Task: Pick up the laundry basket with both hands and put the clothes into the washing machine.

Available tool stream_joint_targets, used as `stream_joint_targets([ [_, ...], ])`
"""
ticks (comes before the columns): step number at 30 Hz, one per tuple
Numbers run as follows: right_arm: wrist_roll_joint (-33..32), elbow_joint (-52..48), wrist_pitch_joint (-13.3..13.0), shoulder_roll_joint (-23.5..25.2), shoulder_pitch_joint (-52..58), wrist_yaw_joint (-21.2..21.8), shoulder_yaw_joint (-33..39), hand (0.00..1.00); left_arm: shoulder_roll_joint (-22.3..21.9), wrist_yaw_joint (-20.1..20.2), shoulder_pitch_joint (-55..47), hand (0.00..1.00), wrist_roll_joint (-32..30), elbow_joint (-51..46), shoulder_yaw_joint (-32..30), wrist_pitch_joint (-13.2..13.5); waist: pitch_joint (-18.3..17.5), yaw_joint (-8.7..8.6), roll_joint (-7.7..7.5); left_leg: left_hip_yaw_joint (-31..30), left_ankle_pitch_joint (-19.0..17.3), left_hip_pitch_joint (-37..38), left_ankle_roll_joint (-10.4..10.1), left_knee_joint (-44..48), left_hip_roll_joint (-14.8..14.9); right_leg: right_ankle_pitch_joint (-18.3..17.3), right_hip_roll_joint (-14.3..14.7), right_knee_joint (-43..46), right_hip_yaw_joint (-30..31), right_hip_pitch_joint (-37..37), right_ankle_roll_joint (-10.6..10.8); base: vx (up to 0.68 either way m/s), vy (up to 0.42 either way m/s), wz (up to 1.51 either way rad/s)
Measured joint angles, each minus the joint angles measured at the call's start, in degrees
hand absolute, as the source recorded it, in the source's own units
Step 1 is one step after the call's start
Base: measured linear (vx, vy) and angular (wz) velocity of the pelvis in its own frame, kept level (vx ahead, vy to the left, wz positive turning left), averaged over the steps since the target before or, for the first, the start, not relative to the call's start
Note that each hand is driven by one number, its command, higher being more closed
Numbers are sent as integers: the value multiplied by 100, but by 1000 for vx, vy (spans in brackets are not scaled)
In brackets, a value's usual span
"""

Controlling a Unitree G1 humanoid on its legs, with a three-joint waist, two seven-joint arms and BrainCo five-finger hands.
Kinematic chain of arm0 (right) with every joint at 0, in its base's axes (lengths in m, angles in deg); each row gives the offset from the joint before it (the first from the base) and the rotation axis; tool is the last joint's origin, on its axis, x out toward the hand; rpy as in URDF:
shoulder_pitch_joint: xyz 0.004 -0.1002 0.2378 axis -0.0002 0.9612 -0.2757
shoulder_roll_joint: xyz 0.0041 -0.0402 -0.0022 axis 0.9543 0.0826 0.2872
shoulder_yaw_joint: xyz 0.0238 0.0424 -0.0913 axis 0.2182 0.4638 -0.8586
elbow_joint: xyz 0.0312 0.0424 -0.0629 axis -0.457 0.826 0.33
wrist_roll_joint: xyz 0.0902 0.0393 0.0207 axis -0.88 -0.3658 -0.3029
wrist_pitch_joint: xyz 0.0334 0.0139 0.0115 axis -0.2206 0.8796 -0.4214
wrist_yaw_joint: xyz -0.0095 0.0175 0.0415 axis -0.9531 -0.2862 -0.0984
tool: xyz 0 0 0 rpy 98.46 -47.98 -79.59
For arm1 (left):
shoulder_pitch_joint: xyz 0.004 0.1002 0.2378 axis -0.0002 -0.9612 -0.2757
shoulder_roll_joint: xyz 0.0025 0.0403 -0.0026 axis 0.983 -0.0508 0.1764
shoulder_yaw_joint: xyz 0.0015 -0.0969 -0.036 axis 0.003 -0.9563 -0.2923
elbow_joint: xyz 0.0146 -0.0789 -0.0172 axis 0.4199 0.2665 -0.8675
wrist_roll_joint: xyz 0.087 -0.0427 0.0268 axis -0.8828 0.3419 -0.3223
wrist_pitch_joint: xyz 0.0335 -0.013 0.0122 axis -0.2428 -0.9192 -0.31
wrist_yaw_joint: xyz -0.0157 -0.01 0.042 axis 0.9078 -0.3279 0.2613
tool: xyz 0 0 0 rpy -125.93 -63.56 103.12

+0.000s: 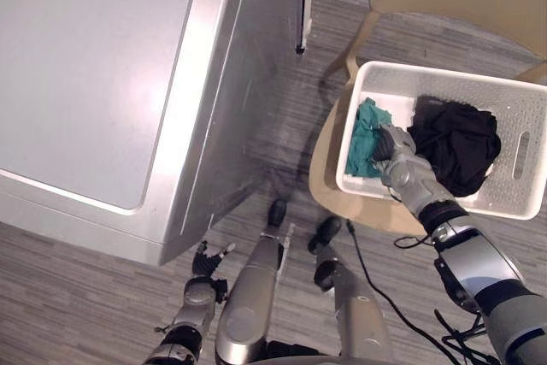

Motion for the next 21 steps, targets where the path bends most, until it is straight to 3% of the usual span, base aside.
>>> stream_joint_targets([
  [6, -1058, -1576, 75, 272, 1007, 24, 1110, 100, 52, 23, -113, 0, 0, -35, -193, -78, 107, -54, -183, 228, 32, 592, -1, -235, 51, 1, 15, -14, 244, 382, 0, 11, 31, -17],
  [8, -1480, -2355, 68, 497, 1434, 19, 1584, 100, 74, 31, -320, 0, -2, -204, -245, -147, 144, -206, -262, 255, 30, 898, 0, -328, 51, 0, 16, -36, 289, 634, 2, 22, 35, -11],
  [11, -2172, -3309, -74, 873, 2062, 7, 2228, 100, 89, 148, -494, 0, -6, -245, -447, -249, 109, -306, -371, 399, 27, 1294, 6, -493, 51, -30, 12, -81, 454, 917, 49, 5, 41, -17],
  [14, -2778, -3970, -166, 1313, 2724, 35, 2519, 100, 171, 194, -726, 0, -11, -226, -578, -316, -171, -371, -559, 545, 20, 1532, 15, -682, 61, -61, 19, -136, 590, 1035, 118, 31, 35, -21],
  [16, -3358, -4459, -236, 1680, 3434, 150, 2641, 100, 174, 280, -998, 0, -12, -215, -774, -402, -560, -513, -637, 570, 19, 1746, 14, -821, 47, -45, 22, -251, 601, 1225, 150, 110, 34, -4],
  [18, -3741, -4876, -367, 1874, 3902, 297, 2632, 100, 133, 379, -1195, 0, -23, -175, -909, -474, -920, -578, -641, 676, 19, 1926, 15, -946, 32, -6, 24, -390, 703, 1371, 213, 115, 58, -21],
  [21, -3989, -5591, -498, 2107, 4219, 478, 2484, 100, 56, 412, -1351, 0, -59, -149, -1063, -497, -1180, -637, -590, 870, 1, 2234, 32, -1084, 21, 33, 25, -485, 902, 1570, 272, 61, 58, -31],
])
